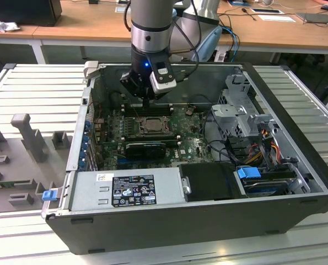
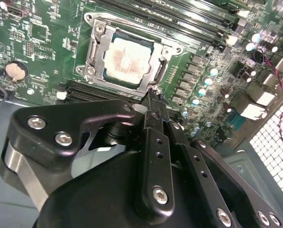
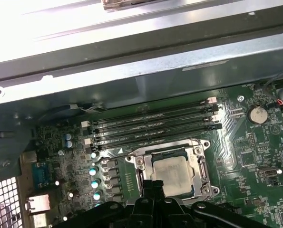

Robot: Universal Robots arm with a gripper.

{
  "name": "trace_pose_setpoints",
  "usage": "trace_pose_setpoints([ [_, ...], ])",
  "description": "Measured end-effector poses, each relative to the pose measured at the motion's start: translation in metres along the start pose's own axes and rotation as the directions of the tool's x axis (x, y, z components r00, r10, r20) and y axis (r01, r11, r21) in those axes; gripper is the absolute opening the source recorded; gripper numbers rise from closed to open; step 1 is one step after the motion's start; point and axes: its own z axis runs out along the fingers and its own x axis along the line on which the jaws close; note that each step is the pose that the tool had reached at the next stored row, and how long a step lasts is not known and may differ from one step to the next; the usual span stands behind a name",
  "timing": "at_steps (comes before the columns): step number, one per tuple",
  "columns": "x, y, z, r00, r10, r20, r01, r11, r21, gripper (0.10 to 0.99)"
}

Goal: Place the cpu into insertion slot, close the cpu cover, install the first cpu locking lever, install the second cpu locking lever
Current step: 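Install the first cpu locking lever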

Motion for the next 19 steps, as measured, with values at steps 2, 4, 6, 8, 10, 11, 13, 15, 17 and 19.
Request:
trace_pose_setpoints([
  [2,0.0078,-0.0015,0.0003,1.0000,0.000,0.0010,0.000,1.0000,-0.001,0.106],
  [4,0.0133,-0.0026,0.0009,1.0000,-0.001,0.0022,0.001,1.0000,-0.001,0.106],
  [6,0.0152,-0.0030,0.0013,0.9998,-0.022,0.0017,0.022,0.9998,0.000,0.106],
  [8,0.0152,-0.0030,0.0016,0.9984,-0.057,-0.0008,0.057,0.9984,0.001,0.106],
  [10,0.0152,-0.0030,0.0017,0.9956,-0.094,-0.0036,0.094,0.9956,0.002,0.106],
  [11,0.0151,-0.0030,0.0019,0.9928,-0.120,-0.0055,0.120,0.9928,0.003,0.106],
  [13,0.0152,-0.0030,0.0021,0.9867,-0.163,-0.0088,0.163,0.9867,0.004,0.106],
  [15,0.0152,-0.0031,0.0022,0.9807,-0.195,-0.0114,0.195,0.9808,0.005,0.106],
  [17,0.0164,-0.0034,0.0022,0.9781,-0.208,-0.0110,0.208,0.9782,0.005,0.106],
  [19,0.0207,-0.0043,0.0024,0.9775,-0.211,-0.0068,0.211,0.9775,0.006,0.106],
])
